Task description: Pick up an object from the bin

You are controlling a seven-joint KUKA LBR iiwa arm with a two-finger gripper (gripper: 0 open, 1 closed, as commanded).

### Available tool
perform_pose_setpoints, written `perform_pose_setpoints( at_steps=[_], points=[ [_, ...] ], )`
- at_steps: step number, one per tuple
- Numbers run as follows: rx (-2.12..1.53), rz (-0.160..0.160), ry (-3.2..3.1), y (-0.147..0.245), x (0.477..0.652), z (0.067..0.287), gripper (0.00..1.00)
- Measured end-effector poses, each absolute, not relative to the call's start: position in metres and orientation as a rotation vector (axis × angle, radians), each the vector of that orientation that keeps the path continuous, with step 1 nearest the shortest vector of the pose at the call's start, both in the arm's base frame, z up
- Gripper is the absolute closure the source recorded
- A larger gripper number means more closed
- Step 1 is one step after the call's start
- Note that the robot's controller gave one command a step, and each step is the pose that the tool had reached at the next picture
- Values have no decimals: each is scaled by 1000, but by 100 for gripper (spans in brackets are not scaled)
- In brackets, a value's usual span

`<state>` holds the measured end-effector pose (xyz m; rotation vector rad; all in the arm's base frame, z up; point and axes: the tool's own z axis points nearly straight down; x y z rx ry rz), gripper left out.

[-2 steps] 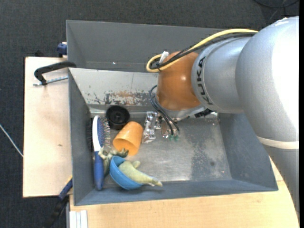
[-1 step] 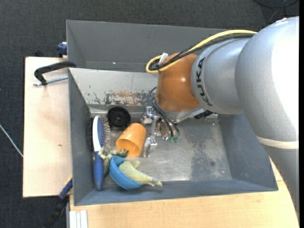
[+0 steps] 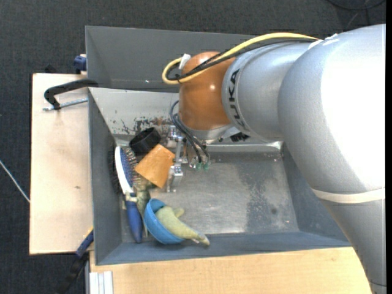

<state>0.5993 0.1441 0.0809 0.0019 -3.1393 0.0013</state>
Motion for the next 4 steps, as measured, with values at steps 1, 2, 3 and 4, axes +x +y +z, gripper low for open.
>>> perform_pose_setpoints(
  at_steps=[1, 2, 3, 4],
  points=[
    [-5, 12, -3143, 138, 600, 82, 100],
    [4, -5, -3156, 136, 596, 187, 100],
    [1196, -2, -2905, 146, 587, 130, 100],
    [509, -2, -3099, 128, 496, 128, 100]
  ],
)
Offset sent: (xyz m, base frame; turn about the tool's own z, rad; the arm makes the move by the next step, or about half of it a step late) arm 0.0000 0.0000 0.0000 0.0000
